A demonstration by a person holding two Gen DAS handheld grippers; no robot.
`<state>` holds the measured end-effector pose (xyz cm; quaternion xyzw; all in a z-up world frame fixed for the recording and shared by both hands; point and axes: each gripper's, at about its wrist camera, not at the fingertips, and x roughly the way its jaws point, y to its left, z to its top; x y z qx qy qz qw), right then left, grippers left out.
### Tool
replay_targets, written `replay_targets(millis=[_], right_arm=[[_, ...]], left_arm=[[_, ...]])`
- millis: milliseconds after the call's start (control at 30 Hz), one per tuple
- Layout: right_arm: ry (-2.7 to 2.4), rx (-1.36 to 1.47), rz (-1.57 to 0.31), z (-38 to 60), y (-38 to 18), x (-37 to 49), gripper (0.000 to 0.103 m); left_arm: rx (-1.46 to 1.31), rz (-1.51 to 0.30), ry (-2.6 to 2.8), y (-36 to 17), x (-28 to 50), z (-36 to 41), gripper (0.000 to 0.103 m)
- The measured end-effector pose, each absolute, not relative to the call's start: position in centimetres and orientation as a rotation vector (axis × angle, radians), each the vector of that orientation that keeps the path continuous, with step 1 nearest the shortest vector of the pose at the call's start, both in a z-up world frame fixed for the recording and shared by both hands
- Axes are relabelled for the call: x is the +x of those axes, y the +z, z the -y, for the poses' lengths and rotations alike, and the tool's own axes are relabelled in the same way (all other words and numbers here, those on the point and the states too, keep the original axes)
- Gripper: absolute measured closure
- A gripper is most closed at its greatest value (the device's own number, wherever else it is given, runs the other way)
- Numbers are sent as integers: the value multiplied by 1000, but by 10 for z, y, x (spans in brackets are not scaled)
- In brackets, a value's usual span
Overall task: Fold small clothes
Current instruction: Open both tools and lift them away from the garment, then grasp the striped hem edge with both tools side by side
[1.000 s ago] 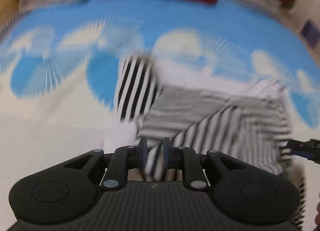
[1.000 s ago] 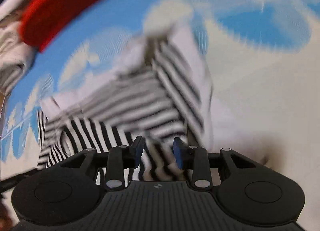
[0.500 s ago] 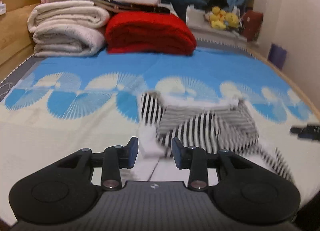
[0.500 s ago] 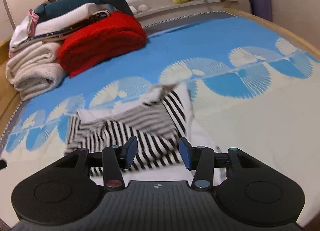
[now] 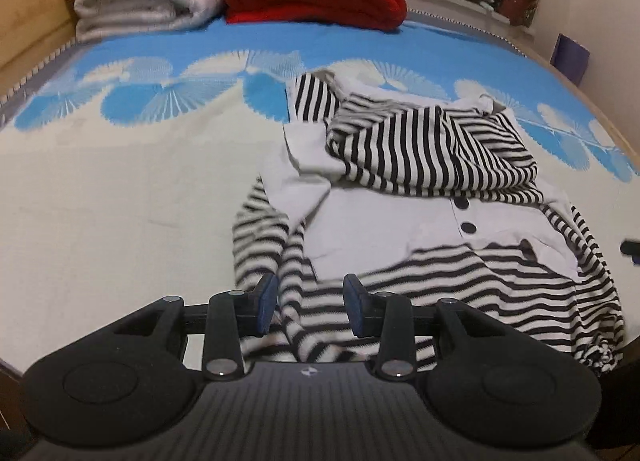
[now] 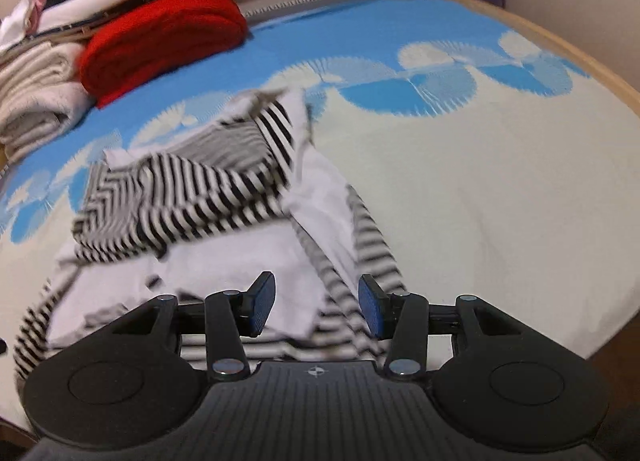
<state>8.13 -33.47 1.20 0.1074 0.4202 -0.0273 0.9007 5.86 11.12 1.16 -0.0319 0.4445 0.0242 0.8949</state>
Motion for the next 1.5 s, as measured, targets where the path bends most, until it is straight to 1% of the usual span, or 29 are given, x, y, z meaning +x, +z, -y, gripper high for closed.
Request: replay_targets(millis=[200, 433, 533, 600, 633, 667, 700, 800, 867, 967, 1133, 1167, 1200, 1233, 1267, 1300, 1333, 1367, 1400, 1500], right_arm=[[-75, 225, -912, 356, -5, 66, 55], [-72, 253, -955, 363, -15, 63, 53], [-81, 289, -978, 365, -20, 67, 51], [-91, 319, -994, 368, -24, 69, 47], [-96, 335, -1003, 369, -26, 70, 45], [-100, 350, -1013, 370, -28, 71, 41], [-102, 358, -1024, 371, -31, 71, 38], [-109, 358, -1059, 371, -38, 73, 37], [-118, 335, -1093, 370, -45, 75, 36], [-133, 331, -1134, 372, -54, 76, 36], [-126, 305, -1143, 368, -56, 75, 37], [-125, 291, -1143, 367, -56, 76, 37], [-124, 275, -1141, 365, -56, 75, 40], [-117, 263, -1137, 362, -56, 75, 44], [-104, 263, -1134, 361, -55, 75, 56], [-85, 268, -1131, 360, -55, 75, 71], [-65, 270, -1126, 359, -54, 75, 79], [-48, 262, -1118, 356, -52, 74, 93], [-39, 250, -1103, 355, -49, 74, 95], [-86, 298, -997, 371, -28, 70, 97]], left_arm=[[-97, -949, 95, 3, 62, -115, 63], [-252, -970, 116, 3, 61, -137, 62], [-351, -1009, 122, -2, 63, -152, 54], [-428, -1038, 127, -8, 64, -162, 50], [-453, -1049, 129, -11, 65, -166, 45], [-473, -1065, 132, -14, 66, -168, 39], [-487, -1076, 138, -17, 65, -169, 39], [-508, -1099, 146, -24, 67, -169, 38], [-505, -1114, 155, -30, 70, -169, 36], [-486, -1143, 183, -39, 73, -167, 35], [-471, -1187, 233, -54, 74, -165, 35], [-449, -1184, 233, -54, 73, -161, 35], [-418, -1182, 228, -53, 73, -157, 36], [-391, -1179, 223, -53, 72, -153, 39], [-374, -1176, 216, -54, 71, -150, 50], [-363, -1174, 203, -54, 70, -148, 59], [-360, -1174, 186, -54, 70, -146, 85], [-364, -1172, 161, -54, 70, -144, 96], [-361, -1158, 154, -50, 69, -143, 96], [-346, -1103, 122, -34, 63, -138, 97]])
